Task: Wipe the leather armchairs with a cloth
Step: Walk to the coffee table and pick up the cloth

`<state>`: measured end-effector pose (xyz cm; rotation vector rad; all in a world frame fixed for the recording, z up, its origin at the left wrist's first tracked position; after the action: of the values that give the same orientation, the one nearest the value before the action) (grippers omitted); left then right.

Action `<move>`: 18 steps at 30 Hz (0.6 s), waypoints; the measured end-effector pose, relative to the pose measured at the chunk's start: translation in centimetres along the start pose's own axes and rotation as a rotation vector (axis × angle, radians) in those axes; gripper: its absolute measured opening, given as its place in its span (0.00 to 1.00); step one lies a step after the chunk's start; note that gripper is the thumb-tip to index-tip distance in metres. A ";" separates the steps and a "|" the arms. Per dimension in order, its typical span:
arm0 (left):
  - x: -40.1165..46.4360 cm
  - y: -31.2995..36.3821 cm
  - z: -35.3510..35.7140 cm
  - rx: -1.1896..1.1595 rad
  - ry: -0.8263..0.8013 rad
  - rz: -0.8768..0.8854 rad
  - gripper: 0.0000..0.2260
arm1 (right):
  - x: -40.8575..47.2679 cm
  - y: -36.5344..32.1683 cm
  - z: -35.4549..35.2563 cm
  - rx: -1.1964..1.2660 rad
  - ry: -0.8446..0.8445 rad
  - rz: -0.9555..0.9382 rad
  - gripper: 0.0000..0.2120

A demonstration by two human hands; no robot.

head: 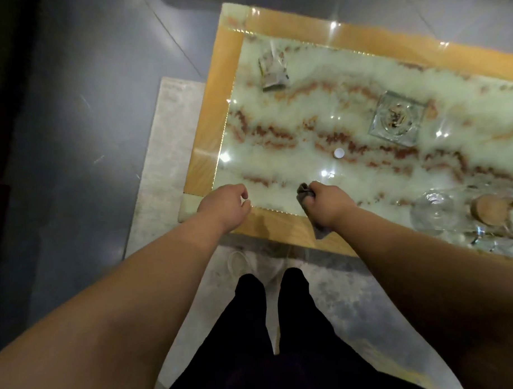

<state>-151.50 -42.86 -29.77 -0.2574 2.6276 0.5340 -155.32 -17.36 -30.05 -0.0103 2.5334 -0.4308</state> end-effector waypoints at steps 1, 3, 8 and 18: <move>-0.7 0.1 -1.5 -0.009 0.018 -0.003 0.12 | -0.8 -0.8 -1.2 0.017 0.023 -0.014 0.08; -2.0 0.3 -4.4 -0.033 0.061 -0.014 0.12 | -2.4 -2.4 -3.7 0.054 0.086 -0.027 0.09; -5.1 -0.2 -11.0 -0.041 0.164 -0.014 0.11 | -6.4 -6.4 -9.5 0.070 0.217 -0.104 0.09; -10.4 -1.6 -18.6 -0.073 0.324 0.030 0.09 | -11.8 -11.9 -15.6 0.090 0.389 -0.197 0.11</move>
<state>-149.08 -51.02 -10.12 -0.3545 2.9314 0.6468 -154.76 -22.74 -7.79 -0.1568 2.9041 -0.6810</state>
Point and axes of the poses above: each hand's wrist, its own x-axis towards the middle knuckle, its own z-axis out of the palm, y = z × x, the point moved 3 cm from there along x, towards the middle knuckle, and after that the axes turned 15 degrees about y, right-handed, at the moved point
